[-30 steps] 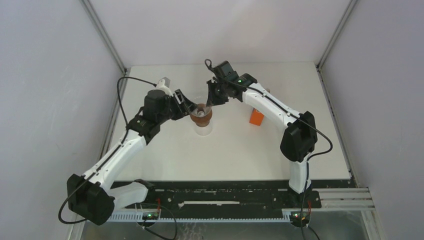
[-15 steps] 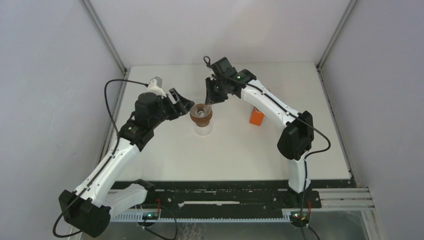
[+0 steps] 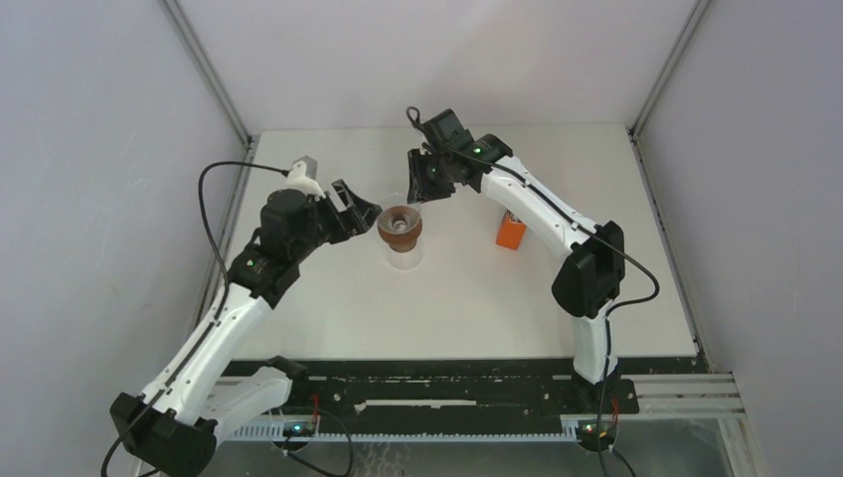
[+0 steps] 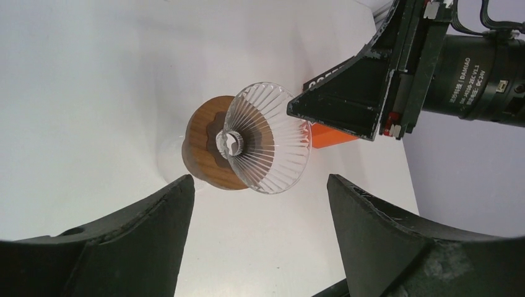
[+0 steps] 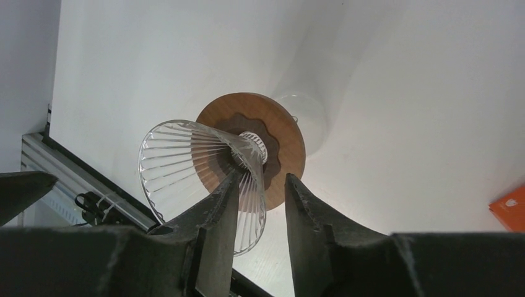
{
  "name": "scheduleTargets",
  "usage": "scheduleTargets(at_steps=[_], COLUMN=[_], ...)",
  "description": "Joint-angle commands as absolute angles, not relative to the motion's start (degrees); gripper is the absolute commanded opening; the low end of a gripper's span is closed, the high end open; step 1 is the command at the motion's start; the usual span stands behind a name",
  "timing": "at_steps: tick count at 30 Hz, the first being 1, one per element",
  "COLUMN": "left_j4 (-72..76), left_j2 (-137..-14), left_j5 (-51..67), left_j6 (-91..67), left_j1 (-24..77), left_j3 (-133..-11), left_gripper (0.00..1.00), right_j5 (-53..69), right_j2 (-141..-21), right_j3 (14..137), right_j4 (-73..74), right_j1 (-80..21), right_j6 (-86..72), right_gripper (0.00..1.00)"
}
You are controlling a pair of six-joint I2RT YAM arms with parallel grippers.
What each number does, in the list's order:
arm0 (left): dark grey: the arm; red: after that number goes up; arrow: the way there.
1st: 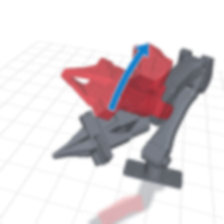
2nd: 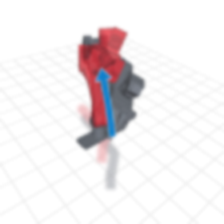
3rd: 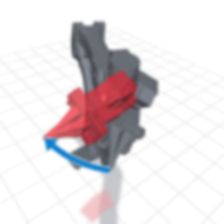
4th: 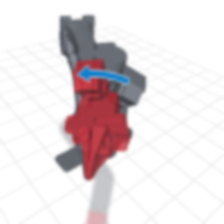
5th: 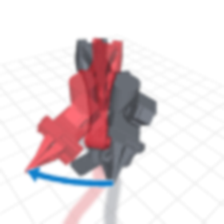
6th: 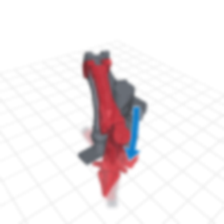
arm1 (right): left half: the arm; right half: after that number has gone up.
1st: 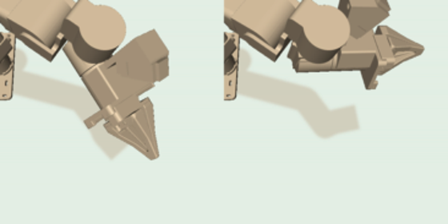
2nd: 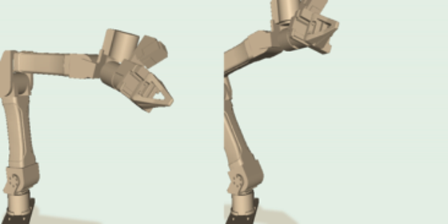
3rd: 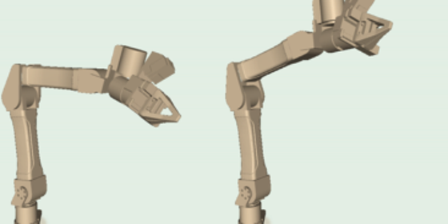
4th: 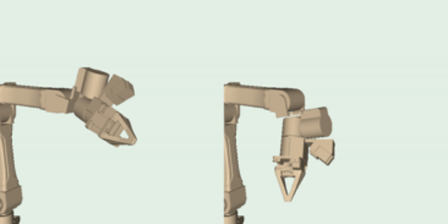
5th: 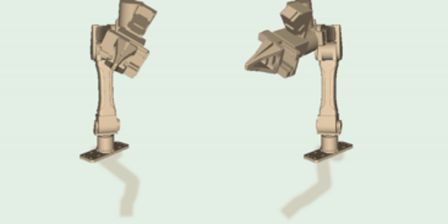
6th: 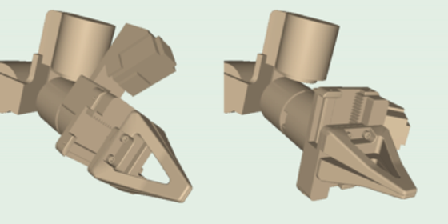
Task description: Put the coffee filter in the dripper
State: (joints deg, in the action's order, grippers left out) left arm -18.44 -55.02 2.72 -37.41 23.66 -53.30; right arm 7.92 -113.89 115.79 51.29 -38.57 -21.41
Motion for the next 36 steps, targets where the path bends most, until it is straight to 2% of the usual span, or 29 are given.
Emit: scheduleTargets(at_steps=[1, 8, 15, 22, 36], left_j4=[-20.36, -29.66, -35.19, -36.73, -34.22], left_j2=[-51.53, -41.79, -34.29, -30.99, -27.83], left_j5=[1.21, -0.88, -7.50, -14.10, -16.69], left_j6=[-34.67, -28.43, -20.87, -15.80, -14.59], left_j1=[23.91, 23.90, 23.90, 23.85, 23.37], left_j3=[-53.41, -54.39, -55.54, -55.22, -49.74], left_gripper=[0.84, 0.99, 1.00, 1.00, 1.00], right_j5=[6.56, 3.87, 0.88, -2.53, -8.01], right_j2=[-108.38, -97.69, -89.79, -86.82, -92.18], right_j3=[116.03, 106.02, 94.42, 89.29, 87.76], right_j4=[51.47, 48.37, 46.54, 46.45, 43.24], right_j1=[-37.89, -35.43, -29.56, -25.27, -18.76], right_j6=[-19.42, -19.43, -20.46, -20.65, -21.30], right_gripper=[0.43, 0.45, 0.45, 0.44, 0.35])
